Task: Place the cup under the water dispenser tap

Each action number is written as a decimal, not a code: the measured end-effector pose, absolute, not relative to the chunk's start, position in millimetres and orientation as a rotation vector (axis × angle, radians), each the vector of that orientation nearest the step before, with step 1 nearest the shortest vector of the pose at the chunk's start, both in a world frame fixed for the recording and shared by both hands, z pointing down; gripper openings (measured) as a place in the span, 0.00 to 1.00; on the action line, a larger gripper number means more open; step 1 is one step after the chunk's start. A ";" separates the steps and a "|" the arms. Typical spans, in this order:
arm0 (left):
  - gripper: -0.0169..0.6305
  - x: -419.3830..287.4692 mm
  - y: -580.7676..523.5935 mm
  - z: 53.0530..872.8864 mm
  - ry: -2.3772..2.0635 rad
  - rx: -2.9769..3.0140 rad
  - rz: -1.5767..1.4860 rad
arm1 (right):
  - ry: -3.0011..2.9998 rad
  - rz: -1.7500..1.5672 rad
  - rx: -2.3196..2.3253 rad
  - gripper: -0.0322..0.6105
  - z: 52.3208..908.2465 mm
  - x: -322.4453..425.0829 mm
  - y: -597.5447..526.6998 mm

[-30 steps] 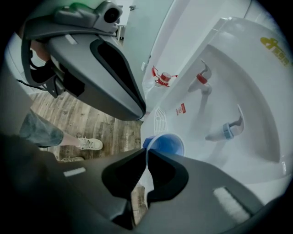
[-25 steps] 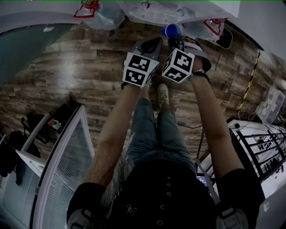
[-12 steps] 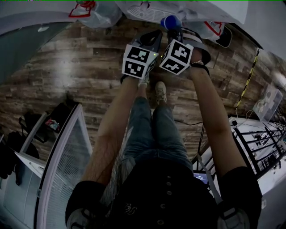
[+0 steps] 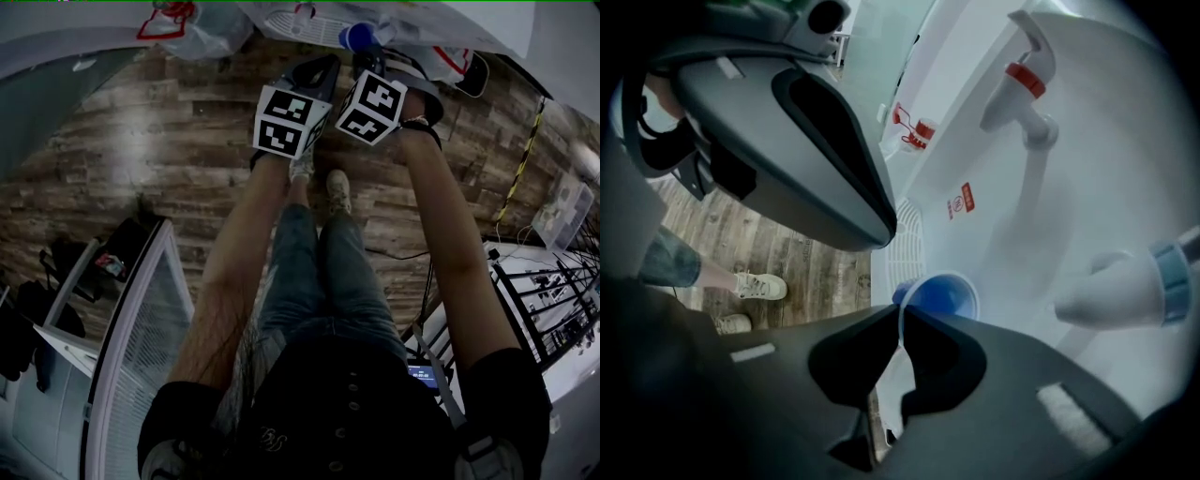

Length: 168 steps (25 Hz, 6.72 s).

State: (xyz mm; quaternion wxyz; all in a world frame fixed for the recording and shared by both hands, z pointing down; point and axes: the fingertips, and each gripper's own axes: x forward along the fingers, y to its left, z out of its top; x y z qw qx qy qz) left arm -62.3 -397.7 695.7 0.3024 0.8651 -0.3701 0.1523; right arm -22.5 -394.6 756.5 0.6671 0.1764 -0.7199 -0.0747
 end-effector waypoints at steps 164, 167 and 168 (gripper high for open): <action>0.02 20.4 -139.6 365.4 -1.341 2.429 0.217 | -2.595 0.298 0.888 0.05 373.5 46.1 -132.3; 0.02 21.8 -138.5 363.8 -1.337 2.437 0.219 | -2.600 0.291 0.899 0.05 370.6 45.7 -131.4; 0.02 22.0 -138.1 363.7 -1.336 2.439 0.221 | -2.602 0.291 0.905 0.05 369.5 46.3 -131.6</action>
